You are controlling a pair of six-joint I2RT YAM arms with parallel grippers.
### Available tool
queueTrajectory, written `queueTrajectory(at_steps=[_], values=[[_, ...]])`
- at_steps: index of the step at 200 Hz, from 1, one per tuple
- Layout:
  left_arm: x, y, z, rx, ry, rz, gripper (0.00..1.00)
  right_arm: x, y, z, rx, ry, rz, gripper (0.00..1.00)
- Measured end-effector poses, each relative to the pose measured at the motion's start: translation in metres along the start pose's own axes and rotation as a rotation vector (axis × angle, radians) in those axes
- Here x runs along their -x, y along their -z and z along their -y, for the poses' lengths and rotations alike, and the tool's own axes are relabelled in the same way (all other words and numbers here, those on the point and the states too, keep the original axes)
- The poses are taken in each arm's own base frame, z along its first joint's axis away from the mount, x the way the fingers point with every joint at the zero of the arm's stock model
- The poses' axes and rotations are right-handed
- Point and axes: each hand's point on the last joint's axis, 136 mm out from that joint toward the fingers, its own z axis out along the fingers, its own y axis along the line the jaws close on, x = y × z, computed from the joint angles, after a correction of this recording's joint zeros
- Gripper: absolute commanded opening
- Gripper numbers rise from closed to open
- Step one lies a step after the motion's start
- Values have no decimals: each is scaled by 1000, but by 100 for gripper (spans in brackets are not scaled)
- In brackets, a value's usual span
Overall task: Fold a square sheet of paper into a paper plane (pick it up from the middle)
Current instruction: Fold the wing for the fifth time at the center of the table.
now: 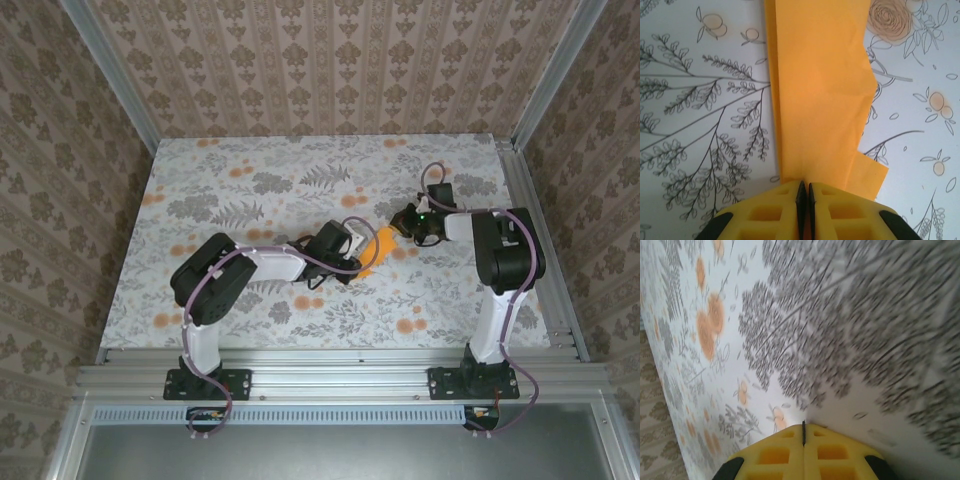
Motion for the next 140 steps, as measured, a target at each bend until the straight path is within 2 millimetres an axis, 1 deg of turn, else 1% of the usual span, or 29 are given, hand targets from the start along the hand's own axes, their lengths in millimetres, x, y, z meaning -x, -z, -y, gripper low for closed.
queueTrajectory(at_steps=[18,50,63,77,91,106,114,124,140], values=[[-3,2,-1,4,1,-7,15,9,0,1,-5,-4,18,3],[-4,4,-1,5,1,-14,15,17,4,5,-20,-2,45,3],[-4,4,-1,5,1,-16,16,15,13,5,-28,-1,53,4],[-4,4,0,1,1,-16,15,7,28,-1,-22,7,61,4],[-4,4,1,-4,1,-17,16,-8,46,-14,6,27,66,4],[-4,4,1,-9,2,-17,16,-36,56,-38,65,56,44,4],[-4,4,1,-9,2,-16,16,-51,56,-49,98,65,25,4],[-4,4,1,-11,3,-15,16,-73,51,-60,136,70,-11,4],[-5,6,1,-17,5,-17,16,-106,39,-66,157,60,-76,3]])
